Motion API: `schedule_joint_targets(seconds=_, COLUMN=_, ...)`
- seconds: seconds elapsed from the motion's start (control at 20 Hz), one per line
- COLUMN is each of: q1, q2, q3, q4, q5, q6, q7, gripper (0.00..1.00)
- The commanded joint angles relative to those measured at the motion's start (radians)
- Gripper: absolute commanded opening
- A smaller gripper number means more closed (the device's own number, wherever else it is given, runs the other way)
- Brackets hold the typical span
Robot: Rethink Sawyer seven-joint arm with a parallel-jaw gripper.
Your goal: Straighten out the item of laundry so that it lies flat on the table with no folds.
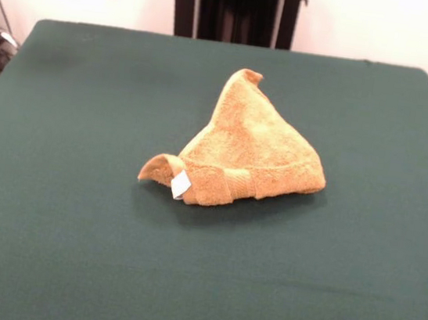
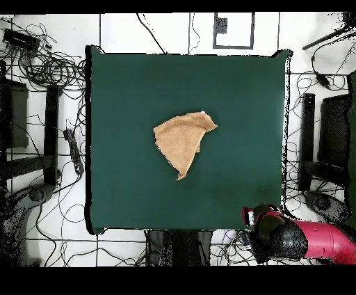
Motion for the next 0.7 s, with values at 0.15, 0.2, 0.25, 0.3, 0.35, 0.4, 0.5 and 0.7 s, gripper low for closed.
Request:
schedule_joint_targets(seconds=0.15, q1=0.138, q2=0.086, q3=0.005, q4=-0.042, q5=-0.075, q6=-0.091, q7=0.064, gripper=1.00)
schedule_joint_targets(seconds=0.2, q1=0.152, q2=0.091, q3=-0.002, q4=-0.047, q5=-0.080, q6=-0.094, q7=0.071, gripper=1.00)
schedule_joint_targets(seconds=0.25, q1=0.158, q2=0.100, q3=-0.004, q4=-0.053, q5=-0.077, q6=-0.092, q7=0.072, gripper=1.00)
schedule_joint_targets(seconds=0.3, q1=0.165, q2=0.105, q3=-0.005, q4=-0.056, q5=-0.073, q6=-0.092, q7=0.074, gripper=1.00)
schedule_joint_targets(seconds=0.35, q1=0.175, q2=0.108, q3=-0.009, q4=-0.062, q5=-0.071, q6=-0.090, q7=0.077, gripper=1.00)
schedule_joint_targets(seconds=0.4, q1=0.185, q2=0.113, q3=-0.013, q4=-0.066, q5=-0.070, q6=-0.091, q7=0.082, gripper=1.00)
schedule_joint_targets(seconds=0.5, q1=0.203, q2=0.125, q3=-0.020, q4=-0.078, q5=-0.068, q6=-0.094, q7=0.091, gripper=1.00)
schedule_joint_targets(seconds=0.7, q1=0.236, q2=0.132, q3=-0.023, q4=-0.102, q5=-0.043, q6=-0.078, q7=0.093, gripper=1.00)
